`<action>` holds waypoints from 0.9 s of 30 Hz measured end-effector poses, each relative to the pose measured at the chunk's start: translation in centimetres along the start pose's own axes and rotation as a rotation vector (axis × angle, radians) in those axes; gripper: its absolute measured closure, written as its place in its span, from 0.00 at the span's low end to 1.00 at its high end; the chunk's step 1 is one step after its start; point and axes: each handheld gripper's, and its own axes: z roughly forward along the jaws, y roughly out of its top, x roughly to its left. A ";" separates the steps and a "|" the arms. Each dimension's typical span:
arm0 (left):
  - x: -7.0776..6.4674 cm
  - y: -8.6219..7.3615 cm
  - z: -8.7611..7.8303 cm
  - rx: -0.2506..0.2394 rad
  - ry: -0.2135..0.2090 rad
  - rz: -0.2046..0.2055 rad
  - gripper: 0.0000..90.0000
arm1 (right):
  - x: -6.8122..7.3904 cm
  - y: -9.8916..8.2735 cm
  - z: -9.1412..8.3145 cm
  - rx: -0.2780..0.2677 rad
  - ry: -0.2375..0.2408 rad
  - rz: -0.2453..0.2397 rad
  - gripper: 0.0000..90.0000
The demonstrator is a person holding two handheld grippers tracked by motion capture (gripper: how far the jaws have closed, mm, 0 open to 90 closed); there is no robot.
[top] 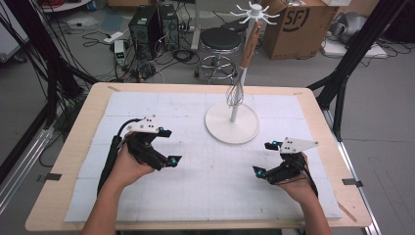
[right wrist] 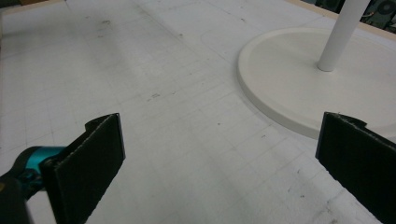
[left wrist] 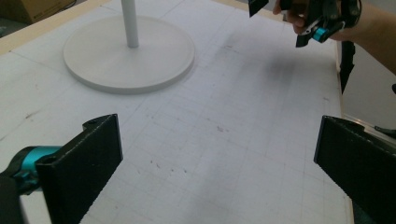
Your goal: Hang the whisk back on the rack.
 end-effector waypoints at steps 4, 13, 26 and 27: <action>-0.4 -1.2 -0.4 -0.014 0.013 -0.004 0.02 | 0.0 0.0 0.1 0.002 -0.002 -0.004 0.00; 0.2 -3.0 -1.4 -0.041 0.043 -0.037 0.02 | 0.0 0.0 0.2 0.004 0.004 0.001 0.00; 0.2 -3.3 -1.4 -0.065 0.031 -0.052 0.02 | -0.2 -0.3 -0.6 -0.006 -0.011 0.021 0.00; 0.3 -3.3 -1.4 -0.059 0.030 -0.044 0.02 | -0.2 -0.3 -0.6 -0.005 -0.012 0.019 0.00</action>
